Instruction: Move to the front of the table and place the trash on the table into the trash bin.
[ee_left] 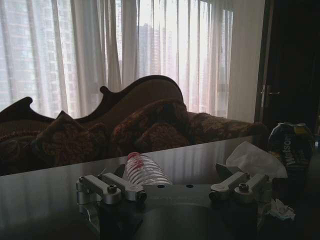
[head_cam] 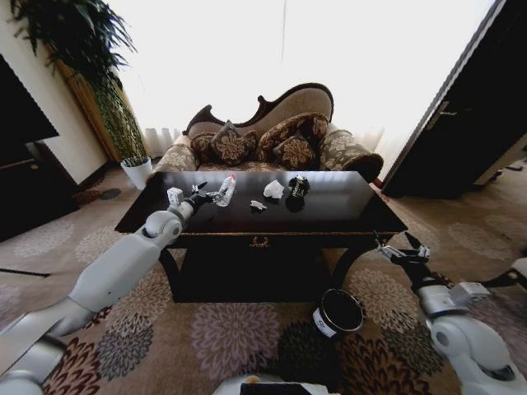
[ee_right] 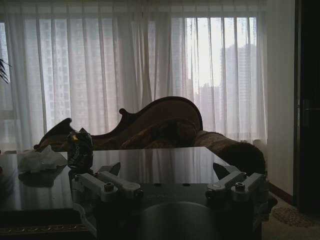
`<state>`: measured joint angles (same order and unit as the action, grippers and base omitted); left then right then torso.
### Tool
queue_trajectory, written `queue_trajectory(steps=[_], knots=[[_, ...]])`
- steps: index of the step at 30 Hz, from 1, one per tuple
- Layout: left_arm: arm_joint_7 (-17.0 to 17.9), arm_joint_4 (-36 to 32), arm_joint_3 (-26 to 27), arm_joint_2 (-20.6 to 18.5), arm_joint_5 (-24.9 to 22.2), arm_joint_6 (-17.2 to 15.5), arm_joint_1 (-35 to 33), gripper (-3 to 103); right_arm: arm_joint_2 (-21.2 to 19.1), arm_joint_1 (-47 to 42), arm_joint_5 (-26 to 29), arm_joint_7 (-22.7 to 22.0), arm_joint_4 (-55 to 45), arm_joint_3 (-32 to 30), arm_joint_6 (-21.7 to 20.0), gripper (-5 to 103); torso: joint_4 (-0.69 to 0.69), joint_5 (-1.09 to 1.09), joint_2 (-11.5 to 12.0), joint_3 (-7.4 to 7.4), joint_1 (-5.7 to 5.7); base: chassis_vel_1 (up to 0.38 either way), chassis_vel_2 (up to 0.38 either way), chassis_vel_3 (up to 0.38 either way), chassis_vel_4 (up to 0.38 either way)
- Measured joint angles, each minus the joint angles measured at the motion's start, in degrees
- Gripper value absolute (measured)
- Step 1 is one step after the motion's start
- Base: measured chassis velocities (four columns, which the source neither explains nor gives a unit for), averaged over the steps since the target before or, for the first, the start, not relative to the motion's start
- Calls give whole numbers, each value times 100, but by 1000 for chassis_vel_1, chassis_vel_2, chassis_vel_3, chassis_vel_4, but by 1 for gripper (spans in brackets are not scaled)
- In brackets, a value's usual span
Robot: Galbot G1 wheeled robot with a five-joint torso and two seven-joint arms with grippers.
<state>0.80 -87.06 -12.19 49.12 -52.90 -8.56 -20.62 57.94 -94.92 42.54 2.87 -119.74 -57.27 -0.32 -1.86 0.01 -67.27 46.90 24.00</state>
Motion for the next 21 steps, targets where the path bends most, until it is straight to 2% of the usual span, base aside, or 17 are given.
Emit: queue_trajectory(steps=[9, 15, 21], knots=[[66, 144, -264, 159, 74, -10, 103, 100, 37, -40, 27, 42, 37, -57, 60, 100, 0, -1, 0, 0, 0, 0, 0, 0, 0], [83, 63, -217, -14, 73, -10, 18, 100, 34, -69, 49, 71, 89, -80, 105, 100, 1, 0, 0, -1, 0, 0, 0, 0, 0], [87, 64, -135, -31, 125, -10, -111, 100, 18, -23, 49, 68, 64, -39, 105, 100, 1, -1, 0, -1, -1, 0, 0, 0, 0]])
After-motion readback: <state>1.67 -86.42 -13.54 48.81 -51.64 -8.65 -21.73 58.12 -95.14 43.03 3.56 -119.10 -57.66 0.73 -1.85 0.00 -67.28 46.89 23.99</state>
